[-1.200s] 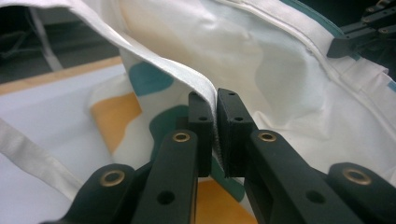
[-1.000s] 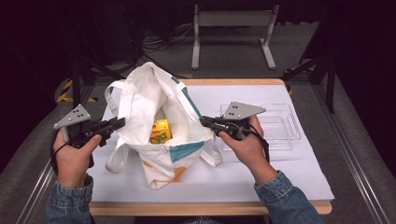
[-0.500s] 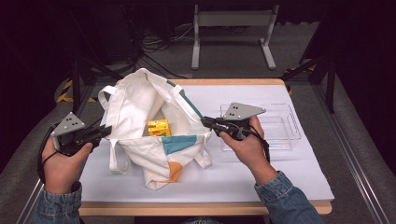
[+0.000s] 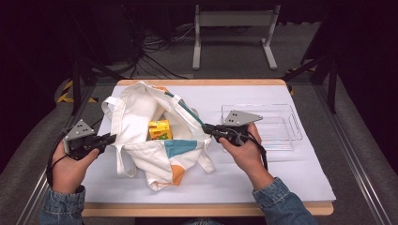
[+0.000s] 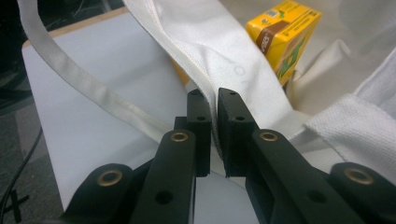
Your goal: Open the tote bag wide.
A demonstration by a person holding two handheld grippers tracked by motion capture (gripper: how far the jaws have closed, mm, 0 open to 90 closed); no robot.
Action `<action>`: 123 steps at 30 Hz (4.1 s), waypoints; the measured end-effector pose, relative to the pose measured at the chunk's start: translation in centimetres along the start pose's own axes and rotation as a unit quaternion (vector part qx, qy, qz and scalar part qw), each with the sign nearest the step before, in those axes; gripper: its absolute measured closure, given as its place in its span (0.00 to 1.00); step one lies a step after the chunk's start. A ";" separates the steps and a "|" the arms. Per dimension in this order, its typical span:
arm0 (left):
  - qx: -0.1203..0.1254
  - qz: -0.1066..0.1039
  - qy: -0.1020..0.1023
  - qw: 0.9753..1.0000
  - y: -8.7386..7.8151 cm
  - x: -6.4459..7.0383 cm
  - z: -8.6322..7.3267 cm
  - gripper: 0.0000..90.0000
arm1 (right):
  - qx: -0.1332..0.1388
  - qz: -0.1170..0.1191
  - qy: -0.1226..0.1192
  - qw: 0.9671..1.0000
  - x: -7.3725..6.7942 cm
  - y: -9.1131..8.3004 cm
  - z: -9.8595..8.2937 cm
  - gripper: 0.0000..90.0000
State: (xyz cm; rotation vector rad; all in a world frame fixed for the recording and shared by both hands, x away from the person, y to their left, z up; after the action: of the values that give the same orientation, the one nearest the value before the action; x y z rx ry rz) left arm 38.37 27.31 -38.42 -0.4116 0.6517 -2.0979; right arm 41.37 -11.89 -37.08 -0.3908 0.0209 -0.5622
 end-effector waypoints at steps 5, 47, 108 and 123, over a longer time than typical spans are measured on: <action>-0.008 -0.001 -0.006 1.000 0.7 -0.2 -0.5 0.93 | -0.010 -0.001 0.006 1.000 -0.1 0.8 -0.9 0.97; -0.040 -0.007 -0.049 0.998 5.1 -2.7 -4.0 0.81 | -0.137 -0.053 0.031 0.989 0.6 3.4 -5.7 0.96; 0.071 -0.003 -0.058 0.996 -2.4 -1.3 -0.4 0.31 | -0.114 0.015 -0.013 0.993 3.9 11.9 2.7 0.94; 0.073 -0.002 -0.057 0.996 -2.5 -1.4 -0.3 0.31 | -0.198 0.016 0.022 0.980 4.6 13.8 -1.5 0.94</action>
State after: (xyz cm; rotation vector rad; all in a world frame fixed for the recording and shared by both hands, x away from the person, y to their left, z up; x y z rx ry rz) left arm 37.36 29.74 -37.32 -0.4479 0.4289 -2.0935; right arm 52.17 -4.10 -43.13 -0.7655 0.1834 -0.5350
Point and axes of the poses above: each handheld gripper's, and its own axes: y roughly forward along the jaws, z roughly out of its top, x roughly to its right, the point moved 4 cm from there along y, roughly forward along the jaws, and after that the axes turned 4 degrees about -y, right-handed, at the moved point
